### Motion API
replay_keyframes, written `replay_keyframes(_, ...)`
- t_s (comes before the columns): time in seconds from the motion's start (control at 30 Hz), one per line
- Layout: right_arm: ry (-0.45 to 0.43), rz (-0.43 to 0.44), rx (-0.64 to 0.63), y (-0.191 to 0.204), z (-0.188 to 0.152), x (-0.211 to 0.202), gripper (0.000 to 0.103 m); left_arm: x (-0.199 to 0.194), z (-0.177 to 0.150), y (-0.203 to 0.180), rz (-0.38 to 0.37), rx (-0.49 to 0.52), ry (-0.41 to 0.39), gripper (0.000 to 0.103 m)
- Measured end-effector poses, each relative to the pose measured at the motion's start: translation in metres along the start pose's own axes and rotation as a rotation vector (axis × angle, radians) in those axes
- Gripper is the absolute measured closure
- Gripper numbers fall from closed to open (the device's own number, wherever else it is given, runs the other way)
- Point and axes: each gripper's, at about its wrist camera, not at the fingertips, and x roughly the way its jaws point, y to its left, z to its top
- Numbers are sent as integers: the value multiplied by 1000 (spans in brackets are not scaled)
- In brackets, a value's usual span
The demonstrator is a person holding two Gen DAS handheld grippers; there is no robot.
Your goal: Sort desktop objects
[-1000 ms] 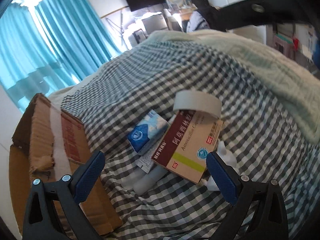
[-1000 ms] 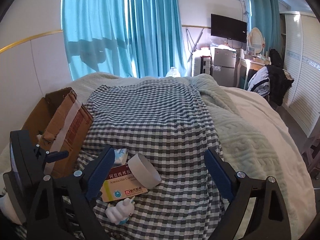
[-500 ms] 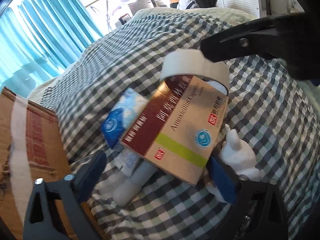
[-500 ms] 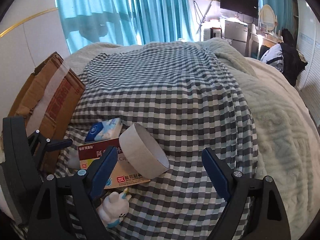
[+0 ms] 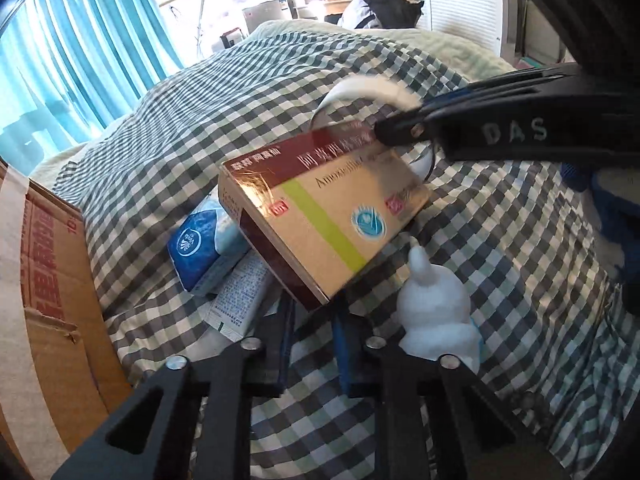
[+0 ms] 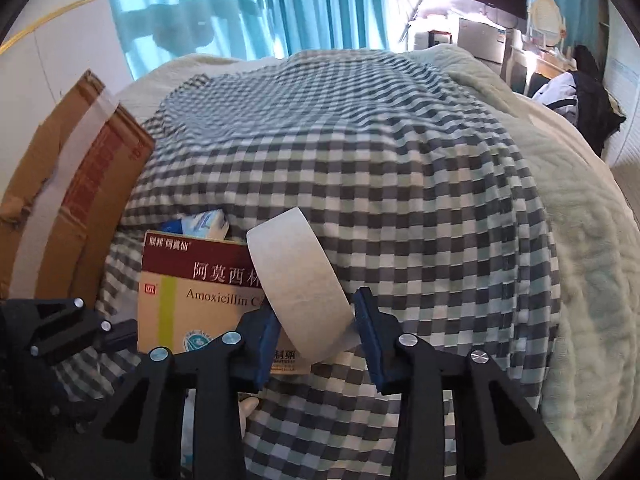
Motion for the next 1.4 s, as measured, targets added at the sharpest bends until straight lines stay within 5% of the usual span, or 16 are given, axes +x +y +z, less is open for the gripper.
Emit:
replay_keyframes(0.37,-181,11,181,-35,10,-58,76,-29,6,6,-52,-55,-88,100)
replay_keyframes(0.97,-327,-12,223,-49,16,-115,78,-89,17,19,-59,-132,-211,103)
replay_keyframes(1.13,-362,-15,218,-47,15,-131,92,-81,17,20,-115,-199,-182,101)
replay_keyframes(1.17,-369,-17,214,-46,15,-134,92,-76,18,20,-125,-208,-165,91)
replay_keyframes(1.27,-382,-26,204,-45,18,-139,92,-63,24,14,-177,-247,-126,31)
replay_keyframes(1.4,-405,-13,221,-49,18,-147,92,-46,26,4,-225,-286,-78,23)
